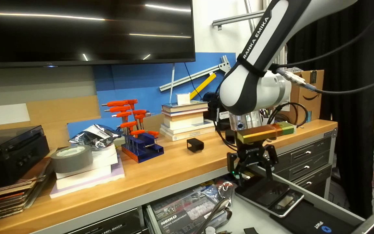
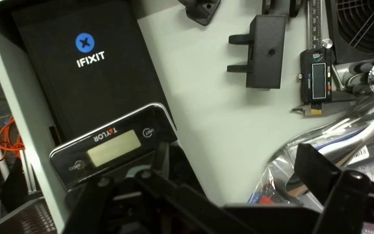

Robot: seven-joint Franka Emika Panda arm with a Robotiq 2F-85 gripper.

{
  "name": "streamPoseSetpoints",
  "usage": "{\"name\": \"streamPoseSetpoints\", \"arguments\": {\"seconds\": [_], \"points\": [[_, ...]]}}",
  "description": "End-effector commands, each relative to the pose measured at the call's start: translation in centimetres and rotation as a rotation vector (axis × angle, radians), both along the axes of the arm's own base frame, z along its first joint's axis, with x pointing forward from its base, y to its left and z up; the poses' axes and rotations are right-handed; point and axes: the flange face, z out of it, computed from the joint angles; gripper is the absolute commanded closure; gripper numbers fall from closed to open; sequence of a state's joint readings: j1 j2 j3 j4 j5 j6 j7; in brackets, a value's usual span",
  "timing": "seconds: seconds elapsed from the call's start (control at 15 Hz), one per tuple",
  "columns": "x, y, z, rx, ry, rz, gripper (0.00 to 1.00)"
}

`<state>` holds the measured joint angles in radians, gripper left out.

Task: Open the middle drawer then remove three black pieces from the drawer

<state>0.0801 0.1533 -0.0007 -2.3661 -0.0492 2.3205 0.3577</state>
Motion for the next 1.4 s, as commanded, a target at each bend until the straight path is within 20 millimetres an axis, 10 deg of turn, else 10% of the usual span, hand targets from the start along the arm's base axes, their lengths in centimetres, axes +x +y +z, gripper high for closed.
{"name": "streamPoseSetpoints", "arguments": {"seconds": [0.0, 1.33], "points": [[-3.2, 1.0, -1.4, 0.030, -0.044, -0.029, 0.00], [-8.7, 5.6, -9.7, 0.029, -0.147, -0.098, 0.00]]}}
